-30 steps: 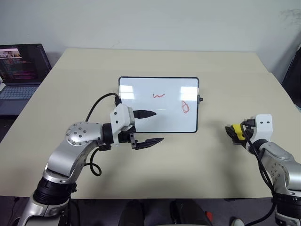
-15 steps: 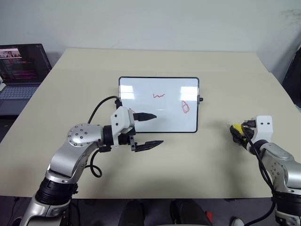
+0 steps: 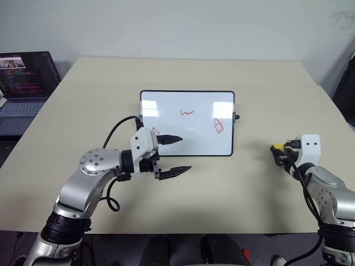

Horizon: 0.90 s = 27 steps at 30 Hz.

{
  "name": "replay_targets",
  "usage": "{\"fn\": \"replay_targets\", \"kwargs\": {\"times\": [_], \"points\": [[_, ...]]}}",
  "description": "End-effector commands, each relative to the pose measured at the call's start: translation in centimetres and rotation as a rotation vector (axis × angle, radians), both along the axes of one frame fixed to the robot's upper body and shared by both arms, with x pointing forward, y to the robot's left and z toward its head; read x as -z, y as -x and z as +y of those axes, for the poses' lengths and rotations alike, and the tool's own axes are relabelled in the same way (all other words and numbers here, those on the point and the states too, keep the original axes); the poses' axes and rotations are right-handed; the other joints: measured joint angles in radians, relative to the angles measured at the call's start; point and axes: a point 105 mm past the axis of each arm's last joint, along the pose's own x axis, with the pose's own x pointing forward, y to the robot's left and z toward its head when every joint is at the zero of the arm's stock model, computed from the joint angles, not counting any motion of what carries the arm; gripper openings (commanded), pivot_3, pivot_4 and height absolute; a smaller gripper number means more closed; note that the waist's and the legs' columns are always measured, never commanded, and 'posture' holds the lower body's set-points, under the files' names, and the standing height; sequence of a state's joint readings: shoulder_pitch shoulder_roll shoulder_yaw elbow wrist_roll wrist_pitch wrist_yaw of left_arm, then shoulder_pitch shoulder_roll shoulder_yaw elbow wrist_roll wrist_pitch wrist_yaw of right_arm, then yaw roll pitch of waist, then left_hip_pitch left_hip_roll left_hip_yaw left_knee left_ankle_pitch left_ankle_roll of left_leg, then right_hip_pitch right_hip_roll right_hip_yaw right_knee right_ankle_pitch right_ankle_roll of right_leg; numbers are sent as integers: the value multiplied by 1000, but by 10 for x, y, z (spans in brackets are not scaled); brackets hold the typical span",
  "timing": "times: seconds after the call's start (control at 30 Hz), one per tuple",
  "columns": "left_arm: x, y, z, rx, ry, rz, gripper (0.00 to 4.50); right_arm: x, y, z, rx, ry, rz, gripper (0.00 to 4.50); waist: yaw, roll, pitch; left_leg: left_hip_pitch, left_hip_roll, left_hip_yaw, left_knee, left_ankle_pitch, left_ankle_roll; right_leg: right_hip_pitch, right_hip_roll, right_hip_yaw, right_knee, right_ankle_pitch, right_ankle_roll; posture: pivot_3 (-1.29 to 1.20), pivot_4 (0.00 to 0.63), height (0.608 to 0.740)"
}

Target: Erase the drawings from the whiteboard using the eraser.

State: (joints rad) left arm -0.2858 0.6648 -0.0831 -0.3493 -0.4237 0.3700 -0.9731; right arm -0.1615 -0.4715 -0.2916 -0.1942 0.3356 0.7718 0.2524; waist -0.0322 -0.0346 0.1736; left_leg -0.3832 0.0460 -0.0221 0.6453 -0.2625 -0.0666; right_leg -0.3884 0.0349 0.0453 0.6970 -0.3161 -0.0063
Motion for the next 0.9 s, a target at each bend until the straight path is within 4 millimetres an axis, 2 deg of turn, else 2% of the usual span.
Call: {"fn": "replay_targets", "kwargs": {"times": [0.03,0.2,0.47,0.7,0.9], "points": [[-7,-3,8,-56,3,-24,4500,-22,5,14,-95,61,-82,1048,0,0,0,0,0,0,0,0,0,0,0,0,0,0,0,0,150,740],[-5,-4,15,-112,4,-3,4500,-28,19,43,-263,134,-102,1048,-1,1,0,0,0,-1,0,0,0,0,0,0,0,0,0,0,150,740],[1,-7,34,-223,-24,23,4500,-39,44,99,-576,92,-114,1048,1,1,0,0,0,-2,0,0,0,0,0,-1,0,0,1,0,150,740],[3,-4,40,-275,-33,37,4500,-50,52,129,-735,63,-146,1048,0,1,0,0,0,-2,0,0,0,0,0,0,0,0,1,0,150,740],[1,-3,57,-369,-51,34,4500,-52,52,149,-847,67,-157,1030,0,0,0,0,0,-2,0,0,0,0,0,-1,0,0,1,0,150,740]]}}
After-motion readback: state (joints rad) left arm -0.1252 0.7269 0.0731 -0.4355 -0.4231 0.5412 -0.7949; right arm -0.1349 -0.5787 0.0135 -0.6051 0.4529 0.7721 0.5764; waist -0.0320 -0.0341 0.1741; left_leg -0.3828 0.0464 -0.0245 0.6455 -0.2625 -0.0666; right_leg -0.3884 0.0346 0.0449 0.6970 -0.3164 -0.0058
